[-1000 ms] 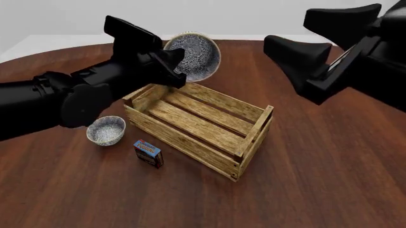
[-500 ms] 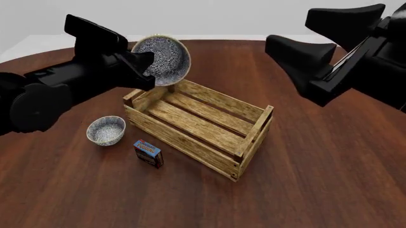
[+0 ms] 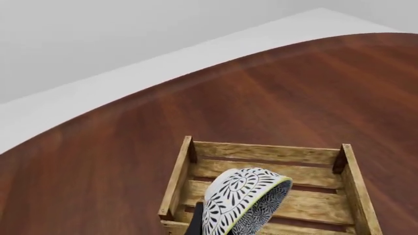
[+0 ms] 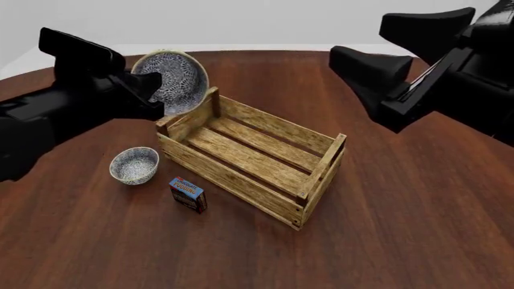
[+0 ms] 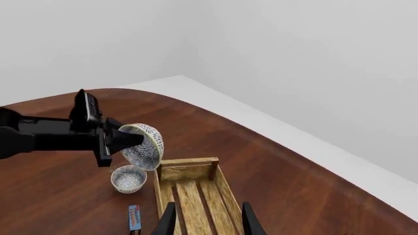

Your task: Stack the right bowl on the left bowl and place them in the tray.

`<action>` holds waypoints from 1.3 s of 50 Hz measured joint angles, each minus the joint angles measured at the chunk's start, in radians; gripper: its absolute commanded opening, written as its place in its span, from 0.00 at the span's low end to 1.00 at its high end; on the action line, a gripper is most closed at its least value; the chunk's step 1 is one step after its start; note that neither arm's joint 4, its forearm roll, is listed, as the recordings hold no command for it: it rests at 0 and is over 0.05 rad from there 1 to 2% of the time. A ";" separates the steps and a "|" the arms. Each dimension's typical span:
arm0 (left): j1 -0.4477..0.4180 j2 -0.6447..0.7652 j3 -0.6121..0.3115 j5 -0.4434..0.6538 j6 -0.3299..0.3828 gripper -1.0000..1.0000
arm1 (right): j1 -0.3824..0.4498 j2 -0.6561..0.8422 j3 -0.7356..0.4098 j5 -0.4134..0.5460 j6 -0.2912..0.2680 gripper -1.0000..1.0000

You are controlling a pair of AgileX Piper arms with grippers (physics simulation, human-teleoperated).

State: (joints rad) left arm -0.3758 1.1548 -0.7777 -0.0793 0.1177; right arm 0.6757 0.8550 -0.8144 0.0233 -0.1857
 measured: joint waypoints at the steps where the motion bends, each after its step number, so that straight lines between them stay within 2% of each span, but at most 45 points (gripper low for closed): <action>1: 0.004 -0.002 0.003 0.000 0.000 0.00 | 0.000 0.001 0.000 -0.001 0.000 1.00; 29: 0.129 -0.035 0.049 -0.005 -0.005 0.00 | 0.000 -0.001 0.001 -0.001 -0.004 1.00; 65: 0.203 0.013 0.081 -0.066 -0.035 0.00 | -0.004 -0.009 0.003 0.002 -0.008 1.00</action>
State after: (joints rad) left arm -0.1726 1.1681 -0.6968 -0.1457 0.0830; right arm 0.6715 0.8461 -0.8111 0.0249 -0.1933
